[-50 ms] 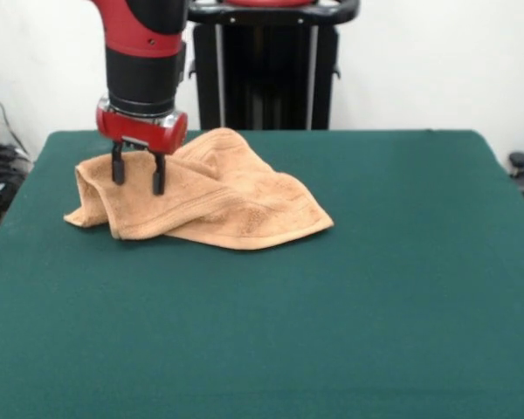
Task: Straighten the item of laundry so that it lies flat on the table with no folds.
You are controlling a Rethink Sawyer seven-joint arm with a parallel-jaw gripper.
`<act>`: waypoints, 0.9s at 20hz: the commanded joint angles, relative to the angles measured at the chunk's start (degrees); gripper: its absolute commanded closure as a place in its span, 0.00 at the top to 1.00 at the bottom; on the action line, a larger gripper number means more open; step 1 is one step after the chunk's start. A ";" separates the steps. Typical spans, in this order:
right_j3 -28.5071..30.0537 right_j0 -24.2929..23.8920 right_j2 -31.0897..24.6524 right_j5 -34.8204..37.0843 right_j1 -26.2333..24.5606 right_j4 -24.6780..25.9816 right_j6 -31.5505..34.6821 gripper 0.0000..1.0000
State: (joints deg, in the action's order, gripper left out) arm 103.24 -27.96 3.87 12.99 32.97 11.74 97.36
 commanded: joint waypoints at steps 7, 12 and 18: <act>7.04 -1.02 -8.21 -7.25 -3.31 4.40 5.57 1.00; 9.52 -2.00 -9.15 -3.63 -3.46 3.33 5.97 1.00; 14.80 -0.74 -8.43 -3.97 -0.48 2.83 8.15 1.00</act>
State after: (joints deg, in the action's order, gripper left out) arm 107.70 -30.48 2.30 8.35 33.09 14.07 97.36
